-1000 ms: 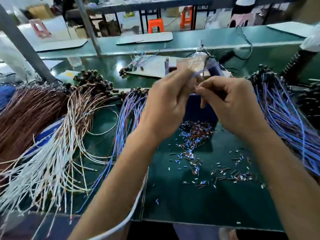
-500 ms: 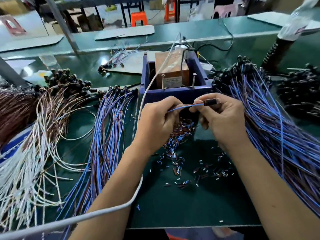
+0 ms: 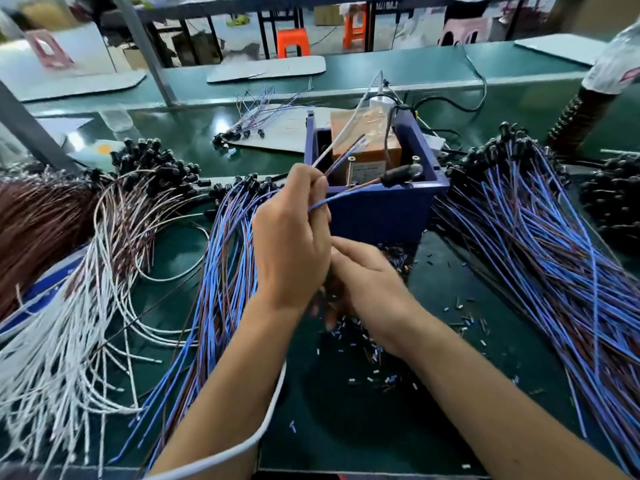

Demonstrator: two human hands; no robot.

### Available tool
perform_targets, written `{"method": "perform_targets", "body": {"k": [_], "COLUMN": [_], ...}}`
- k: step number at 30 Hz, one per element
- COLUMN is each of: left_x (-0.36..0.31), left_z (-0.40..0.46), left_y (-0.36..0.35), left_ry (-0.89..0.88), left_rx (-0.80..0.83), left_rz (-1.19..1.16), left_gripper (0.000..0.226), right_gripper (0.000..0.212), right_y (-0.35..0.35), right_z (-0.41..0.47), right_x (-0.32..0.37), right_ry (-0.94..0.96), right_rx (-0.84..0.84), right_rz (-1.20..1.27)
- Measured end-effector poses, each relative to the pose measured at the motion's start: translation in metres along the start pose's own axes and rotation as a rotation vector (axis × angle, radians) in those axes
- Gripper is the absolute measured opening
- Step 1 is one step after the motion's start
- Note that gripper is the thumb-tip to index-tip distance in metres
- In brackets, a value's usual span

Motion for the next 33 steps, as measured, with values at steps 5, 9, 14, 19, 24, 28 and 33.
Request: {"method": "perform_targets", "body": {"k": [5, 9, 14, 19, 24, 28, 33], "left_x": [0.021, 0.021, 0.015, 0.011, 0.004, 0.003, 0.025], "left_z": [0.025, 0.043, 0.051, 0.036, 0.021, 0.004, -0.034], "left_y": [0.040, 0.056, 0.040, -0.003, -0.027, -0.048, -0.082], "left_ry": [0.047, 0.056, 0.064, 0.116, 0.129, 0.169, 0.571], "left_rx": [-0.166, -0.232, -0.154, 0.187, 0.353, 0.503, 0.768], "left_rz": [0.010, -0.023, -0.067, -0.201, -0.346, -0.435, -0.638], "left_gripper": [0.016, 0.016, 0.018, 0.014, 0.014, 0.019, 0.025], "right_gripper": [0.029, 0.009, 0.023, 0.026, 0.028, 0.014, 0.020], "right_y": [-0.051, -0.066, -0.057, -0.033, 0.028, 0.096, 0.117], "right_z": [0.030, 0.055, 0.074, 0.065, 0.026, 0.001, -0.009], "right_x": [-0.004, -0.001, -0.009, 0.000, 0.017, 0.033, 0.039], "right_ry": [-0.041, -0.023, -0.097, -0.022, 0.025, 0.089, 0.173], "right_rx": [0.050, -0.058, -0.177, -0.121, -0.027, -0.193, -0.170], "right_rz": [0.120, 0.156, -0.350, -0.675, -0.513, -0.270, -0.092]}}
Point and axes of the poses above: each hand's wrist, its own z-axis towards the middle knuckle, its own y-axis out of the back of the hand, x = y × z, the point moved 8 cm from there along z, towards the middle knuckle, and after that the axes turned 1 degree about y, right-handed, at the moved point
